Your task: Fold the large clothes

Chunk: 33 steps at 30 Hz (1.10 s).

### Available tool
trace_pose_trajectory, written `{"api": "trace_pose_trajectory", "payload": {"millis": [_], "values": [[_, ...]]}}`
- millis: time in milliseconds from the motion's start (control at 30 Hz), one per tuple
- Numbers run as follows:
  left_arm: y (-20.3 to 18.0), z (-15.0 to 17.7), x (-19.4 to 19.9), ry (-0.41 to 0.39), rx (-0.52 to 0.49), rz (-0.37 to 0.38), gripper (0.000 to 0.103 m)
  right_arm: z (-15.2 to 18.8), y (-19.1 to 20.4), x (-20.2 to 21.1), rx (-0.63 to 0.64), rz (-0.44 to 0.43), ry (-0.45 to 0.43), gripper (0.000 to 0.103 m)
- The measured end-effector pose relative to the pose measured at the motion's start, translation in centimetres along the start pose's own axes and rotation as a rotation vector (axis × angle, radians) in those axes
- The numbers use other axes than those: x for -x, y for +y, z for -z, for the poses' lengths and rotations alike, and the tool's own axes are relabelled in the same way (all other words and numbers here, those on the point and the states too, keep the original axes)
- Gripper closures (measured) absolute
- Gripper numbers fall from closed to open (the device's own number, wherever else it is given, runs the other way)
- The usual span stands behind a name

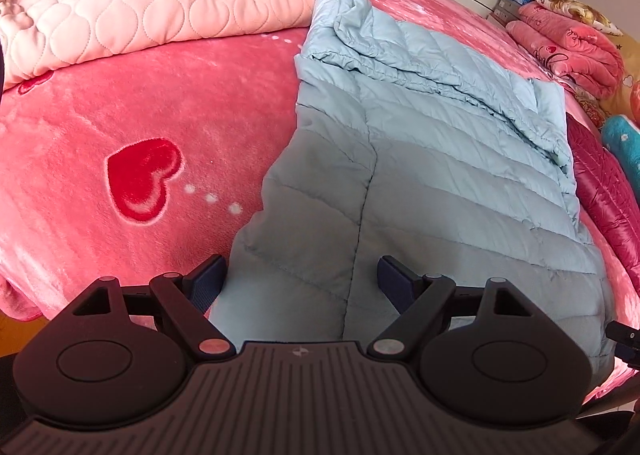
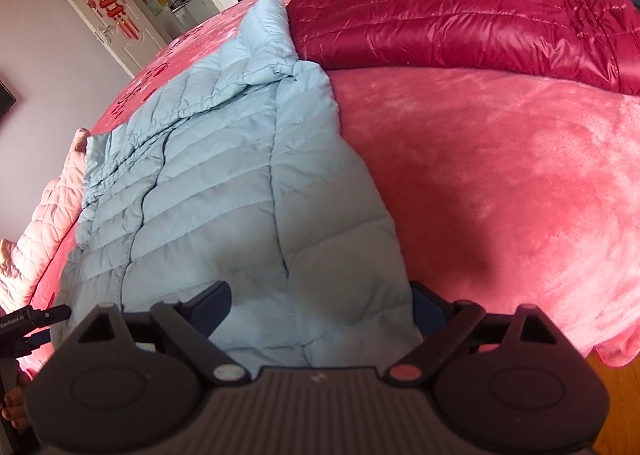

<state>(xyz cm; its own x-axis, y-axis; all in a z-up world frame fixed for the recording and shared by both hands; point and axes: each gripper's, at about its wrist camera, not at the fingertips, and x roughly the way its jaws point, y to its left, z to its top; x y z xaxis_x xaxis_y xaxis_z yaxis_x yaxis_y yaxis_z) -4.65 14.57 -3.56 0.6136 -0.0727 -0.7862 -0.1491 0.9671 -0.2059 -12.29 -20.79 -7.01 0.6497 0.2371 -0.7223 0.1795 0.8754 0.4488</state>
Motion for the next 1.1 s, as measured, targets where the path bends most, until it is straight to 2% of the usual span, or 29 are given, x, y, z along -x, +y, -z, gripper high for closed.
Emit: {"api": "trace_pose_trajectory", "payload": {"millis": [167,333,500,567,633,700,800,867,933,967,1033,1067,1100], "values": [[-0.5,-0.3,-0.6,0.002,-0.022,0.006,0.001,0.0,0.1,-0.4,0.002,0.005,0.028,0.014],[-1.4,0.1,-0.4,0.018,-0.053,0.054,0.001,0.1,0.6,-0.7,0.033,0.001,0.054,0.025],[-3.0,1.1,0.3,0.037,-0.122,0.18,0.001,0.2,0.7,-0.5,0.034,-0.068,0.061,0.058],[-3.4,1.5,0.5,0.032,-0.148,0.21,0.001,0.3,1.0,-0.6,0.045,-0.068,0.06,0.058],[-3.5,1.7,0.3,0.029,-0.155,0.185,0.001,0.3,1.3,-0.8,0.054,-0.059,0.067,0.055],[-3.3,1.8,0.0,0.042,-0.164,0.16,0.002,0.3,1.5,-1.1,0.06,-0.064,0.082,0.04],[-3.5,2.3,0.0,0.052,-0.171,0.146,0.003,0.2,2.1,-1.5,0.084,-0.064,0.095,0.033],[-3.6,2.3,0.0,0.055,-0.182,0.135,0.008,0.3,2.4,-1.7,0.102,-0.055,0.098,0.033],[-3.5,2.4,0.0,0.054,-0.183,0.126,0.022,0.4,2.7,-1.7,0.123,-0.046,0.098,0.038],[-3.6,2.5,-0.1,0.053,-0.183,0.118,0.026,0.4,2.7,-1.7,0.132,-0.042,0.1,0.045],[-3.5,2.5,0.0,0.054,-0.183,0.104,0.042,0.6,2.8,-1.7,0.141,-0.039,0.101,0.059],[-3.5,2.5,-0.1,0.055,-0.182,0.105,0.047,0.6,2.8,-1.7,0.144,-0.041,0.102,0.072],[-3.5,2.4,-0.1,0.055,-0.177,0.109,0.059,0.7,2.8,-1.7,0.147,-0.044,0.105,0.083]]}}
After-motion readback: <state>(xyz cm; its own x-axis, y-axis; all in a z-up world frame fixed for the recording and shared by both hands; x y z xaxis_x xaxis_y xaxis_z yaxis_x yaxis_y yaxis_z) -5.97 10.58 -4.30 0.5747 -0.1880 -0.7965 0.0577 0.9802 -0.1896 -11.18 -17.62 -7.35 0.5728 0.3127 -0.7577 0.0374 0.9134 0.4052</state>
